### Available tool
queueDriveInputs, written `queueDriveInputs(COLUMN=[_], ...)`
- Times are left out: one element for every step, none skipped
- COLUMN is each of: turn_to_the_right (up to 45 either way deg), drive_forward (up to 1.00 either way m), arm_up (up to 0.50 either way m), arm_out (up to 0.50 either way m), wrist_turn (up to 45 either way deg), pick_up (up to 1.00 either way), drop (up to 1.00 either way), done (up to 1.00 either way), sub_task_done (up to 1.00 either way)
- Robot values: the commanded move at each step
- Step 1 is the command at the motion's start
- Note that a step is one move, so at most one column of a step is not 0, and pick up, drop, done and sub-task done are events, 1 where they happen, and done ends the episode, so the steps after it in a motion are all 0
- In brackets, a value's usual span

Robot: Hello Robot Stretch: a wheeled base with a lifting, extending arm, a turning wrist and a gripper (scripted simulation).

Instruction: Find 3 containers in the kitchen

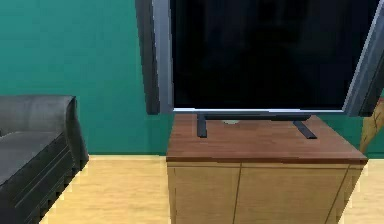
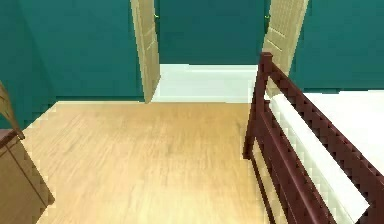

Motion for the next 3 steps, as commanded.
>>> queueDriveInputs(turn_to_the_right=[0.0, -45.0, -42.0], drive_forward=[0.15, 0.00, 0.00], arm_up=[0.00, 0.00, 0.00], arm_out=[0.00, 0.00, 0.00], wrist_turn=[0.0, 0.0, 0.0], pick_up=[0.00, 0.00, 0.00], drop=[0.00, 0.00, 0.00], done=[0.00, 0.00, 0.00], sub_task_done=[0.00, 0.00, 0.00])
